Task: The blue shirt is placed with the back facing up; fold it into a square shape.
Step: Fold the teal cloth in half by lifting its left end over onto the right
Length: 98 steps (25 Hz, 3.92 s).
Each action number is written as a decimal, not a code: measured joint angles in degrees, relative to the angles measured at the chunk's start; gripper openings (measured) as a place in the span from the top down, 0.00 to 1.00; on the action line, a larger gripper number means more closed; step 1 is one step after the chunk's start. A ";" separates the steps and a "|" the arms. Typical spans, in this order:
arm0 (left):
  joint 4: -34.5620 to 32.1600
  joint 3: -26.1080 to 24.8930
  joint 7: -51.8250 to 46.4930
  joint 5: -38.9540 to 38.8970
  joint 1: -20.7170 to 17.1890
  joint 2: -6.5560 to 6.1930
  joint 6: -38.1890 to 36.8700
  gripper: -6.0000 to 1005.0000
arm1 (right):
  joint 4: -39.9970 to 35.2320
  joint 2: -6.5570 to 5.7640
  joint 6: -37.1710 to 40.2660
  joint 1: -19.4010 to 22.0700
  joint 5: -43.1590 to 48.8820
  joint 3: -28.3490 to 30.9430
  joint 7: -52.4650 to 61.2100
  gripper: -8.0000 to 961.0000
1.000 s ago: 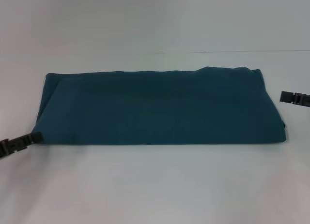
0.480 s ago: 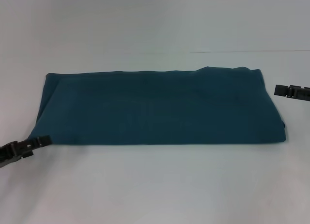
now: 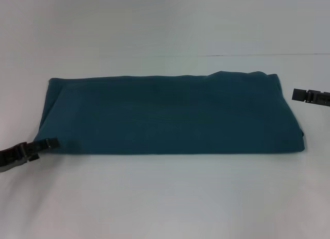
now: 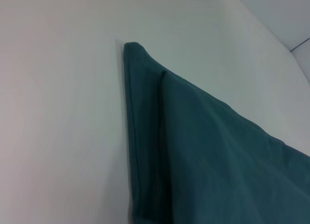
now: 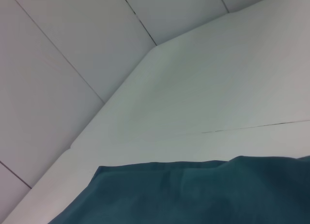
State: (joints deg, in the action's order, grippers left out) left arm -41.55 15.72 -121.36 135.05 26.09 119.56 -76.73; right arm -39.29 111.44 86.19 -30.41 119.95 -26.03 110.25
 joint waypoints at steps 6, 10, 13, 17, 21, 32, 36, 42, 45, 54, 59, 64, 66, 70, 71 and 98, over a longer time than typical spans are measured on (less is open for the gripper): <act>0.31 2.20 -0.98 0.04 0.23 -0.01 1.81 0.10 | 0.00 -0.01 0.12 0.00 0.00 0.08 0.10 0.04; 0.34 2.46 -1.19 0.09 0.16 0.01 2.22 0.10 | 0.00 -0.05 0.12 0.00 0.00 0.12 0.12 0.04; 0.33 2.54 -1.19 0.12 0.49 0.00 2.72 0.10 | 0.00 -0.06 0.12 -0.01 0.00 0.18 0.14 0.04; 0.34 3.36 -1.21 0.13 1.11 -0.08 3.51 0.10 | 0.00 -0.12 0.12 -0.04 -0.04 0.19 0.14 0.04; 0.33 4.01 -1.23 0.13 1.79 -0.11 3.93 0.10 | 0.00 -0.05 0.15 -0.07 -0.06 0.19 0.14 0.04; 0.19 3.79 -1.31 -0.02 1.77 -0.23 5.83 0.17 | 0.00 0.10 0.22 0.00 -0.08 0.19 0.14 0.04; 0.16 3.74 -1.33 -0.02 1.71 -0.21 6.77 0.27 | 0.00 0.14 0.22 -0.04 -0.08 0.19 0.05 0.04; 0.19 3.95 -1.34 0.02 2.02 -0.21 6.88 0.43 | 0.00 0.19 0.20 -0.04 -0.43 0.27 -0.16 0.04; 0.22 4.00 -1.35 0.08 2.08 -0.21 6.88 0.54 | 0.00 0.18 0.27 0.05 -0.73 0.29 -0.35 0.04; -0.07 3.77 -1.42 0.13 1.80 -0.42 7.31 0.88 | 0.00 0.45 0.13 0.01 -0.80 0.28 -0.39 0.05; -1.22 3.36 -1.42 0.13 1.26 -1.09 7.65 0.95 | 0.13 1.12 -0.15 -0.06 -2.09 0.28 -0.45 0.05; -3.45 0.91 -1.55 1.18 0.41 -1.89 7.37 0.94 | 0.45 1.92 -0.60 -0.33 -2.97 0.18 -0.48 0.05; -4.43 -1.38 -1.68 2.77 0.30 -2.34 7.09 0.94 | 0.52 2.23 -0.97 -0.57 -2.99 0.16 -0.48 0.05; -6.77 -4.61 -2.10 4.92 -0.33 -3.19 6.23 0.93 | 0.55 2.90 -1.81 -1.18 -2.99 -0.16 -0.48 0.05; -7.45 -5.32 -2.15 5.17 -0.64 -3.37 5.86 0.93 | 0.54 3.01 -1.91 -1.33 -2.98 -0.21 -0.48 0.05; 6.12 21.82 7.20 -36.01 14.86 4.87 -9.37 0.87 | 0.19 0.68 1.99 2.23 -4.63 0.69 -6.25 0.05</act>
State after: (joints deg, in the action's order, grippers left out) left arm -35.43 37.54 -114.16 99.04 40.95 124.43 -86.11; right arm -39.10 112.12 88.18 -28.19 115.32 -25.34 103.99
